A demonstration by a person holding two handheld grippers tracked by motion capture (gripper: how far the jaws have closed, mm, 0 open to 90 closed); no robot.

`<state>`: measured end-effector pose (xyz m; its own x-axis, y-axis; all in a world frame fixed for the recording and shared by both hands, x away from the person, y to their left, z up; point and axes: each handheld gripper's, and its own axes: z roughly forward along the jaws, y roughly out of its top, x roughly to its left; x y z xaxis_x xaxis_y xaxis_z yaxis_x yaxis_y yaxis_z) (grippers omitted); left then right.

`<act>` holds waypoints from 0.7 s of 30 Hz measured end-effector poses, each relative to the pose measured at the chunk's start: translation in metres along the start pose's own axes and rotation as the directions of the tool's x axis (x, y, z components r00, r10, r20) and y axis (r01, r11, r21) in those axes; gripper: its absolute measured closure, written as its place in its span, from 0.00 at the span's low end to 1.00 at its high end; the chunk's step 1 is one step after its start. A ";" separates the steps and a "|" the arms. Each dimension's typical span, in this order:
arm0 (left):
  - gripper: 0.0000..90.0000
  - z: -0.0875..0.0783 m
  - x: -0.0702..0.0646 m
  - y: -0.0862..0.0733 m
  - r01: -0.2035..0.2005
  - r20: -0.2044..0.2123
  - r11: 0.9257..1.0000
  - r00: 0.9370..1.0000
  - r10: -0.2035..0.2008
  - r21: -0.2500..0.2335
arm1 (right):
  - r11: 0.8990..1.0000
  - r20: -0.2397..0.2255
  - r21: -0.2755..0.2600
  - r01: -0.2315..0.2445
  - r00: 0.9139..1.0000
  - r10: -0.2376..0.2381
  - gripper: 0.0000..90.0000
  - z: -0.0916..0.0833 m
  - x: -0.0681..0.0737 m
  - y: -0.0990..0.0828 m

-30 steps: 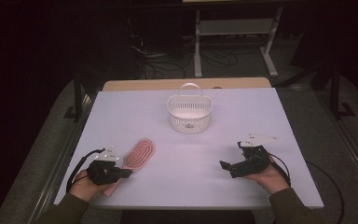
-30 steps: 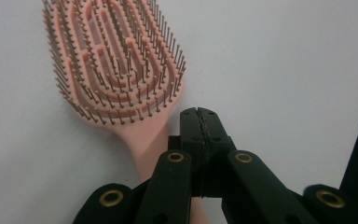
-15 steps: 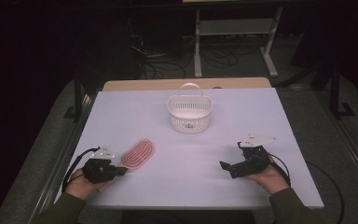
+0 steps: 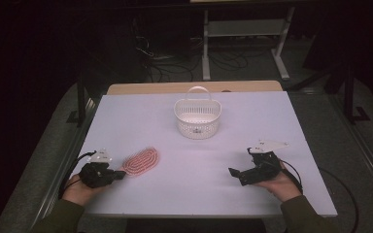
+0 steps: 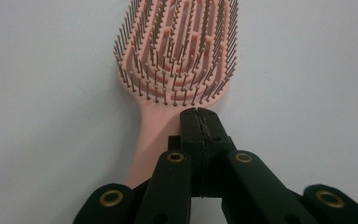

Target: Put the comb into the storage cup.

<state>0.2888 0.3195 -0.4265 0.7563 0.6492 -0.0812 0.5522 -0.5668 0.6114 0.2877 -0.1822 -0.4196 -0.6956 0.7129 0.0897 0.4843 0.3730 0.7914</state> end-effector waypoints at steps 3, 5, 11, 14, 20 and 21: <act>1.00 0.000 0.000 0.000 -0.001 0.000 1.000 1.000 0.001 0.000 | 1.000 0.000 0.000 -0.001 1.000 0.001 0.00 0.000 0.000 0.000; 1.00 -0.001 0.000 0.000 0.000 0.002 1.000 1.000 0.000 -0.004 | 1.000 0.000 0.000 0.000 1.000 0.000 0.00 0.000 0.000 0.000; 1.00 -0.005 -0.001 0.003 0.005 0.018 0.999 1.000 -0.004 -0.045 | 1.000 -0.001 0.000 0.000 1.000 0.000 0.00 0.000 0.000 0.000; 1.00 -0.008 -0.002 0.006 0.013 0.038 0.996 0.999 -0.010 -0.087 | 1.000 -0.003 0.000 -0.002 1.000 0.002 0.00 0.000 0.000 0.000; 0.96 -0.014 -0.005 0.013 0.025 0.074 0.988 0.997 -0.014 -0.153 | 1.000 -0.002 0.002 0.002 1.000 -0.002 0.00 0.000 0.000 0.000; 0.93 -0.014 -0.006 0.015 0.033 0.093 0.984 0.996 -0.017 -0.175 | 1.000 -0.002 0.002 0.002 1.000 -0.002 0.00 0.000 0.000 0.000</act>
<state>0.2879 0.3140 -0.4057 0.7763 0.6086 -0.1643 0.5068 -0.4475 0.7368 0.2876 -0.1818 -0.4197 -0.6976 0.7108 0.0900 0.4840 0.3750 0.7906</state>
